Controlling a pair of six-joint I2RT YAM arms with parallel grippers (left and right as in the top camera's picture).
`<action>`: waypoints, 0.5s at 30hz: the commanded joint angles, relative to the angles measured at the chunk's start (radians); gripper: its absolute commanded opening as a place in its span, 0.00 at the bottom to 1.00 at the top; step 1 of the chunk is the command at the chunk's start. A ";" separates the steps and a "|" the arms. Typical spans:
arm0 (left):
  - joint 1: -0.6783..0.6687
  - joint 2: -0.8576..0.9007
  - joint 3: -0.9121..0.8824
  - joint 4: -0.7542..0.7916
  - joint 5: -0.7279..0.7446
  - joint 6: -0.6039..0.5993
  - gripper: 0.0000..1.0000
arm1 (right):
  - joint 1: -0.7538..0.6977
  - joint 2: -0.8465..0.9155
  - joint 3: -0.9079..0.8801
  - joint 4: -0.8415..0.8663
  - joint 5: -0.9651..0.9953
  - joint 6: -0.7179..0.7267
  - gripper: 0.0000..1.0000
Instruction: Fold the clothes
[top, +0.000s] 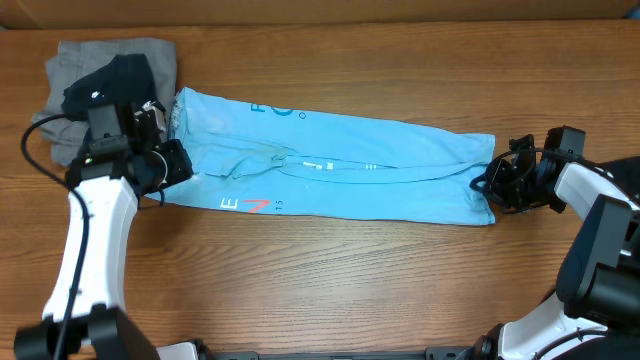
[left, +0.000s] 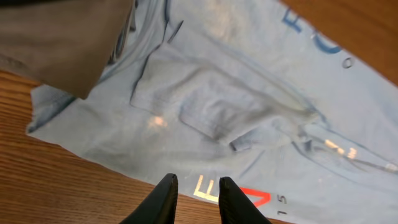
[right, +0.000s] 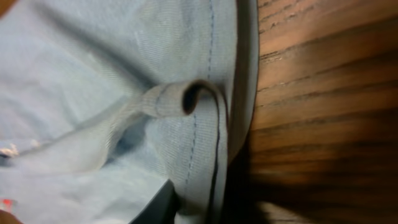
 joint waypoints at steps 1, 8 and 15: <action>0.004 -0.078 0.018 -0.012 0.020 0.030 0.27 | -0.007 0.010 0.021 -0.004 0.041 0.022 0.04; 0.004 -0.139 0.018 -0.038 0.020 0.038 0.28 | -0.055 -0.009 0.243 -0.220 0.241 0.119 0.04; 0.004 -0.145 0.018 -0.042 0.021 0.037 0.27 | -0.039 -0.014 0.452 -0.406 0.285 0.091 0.04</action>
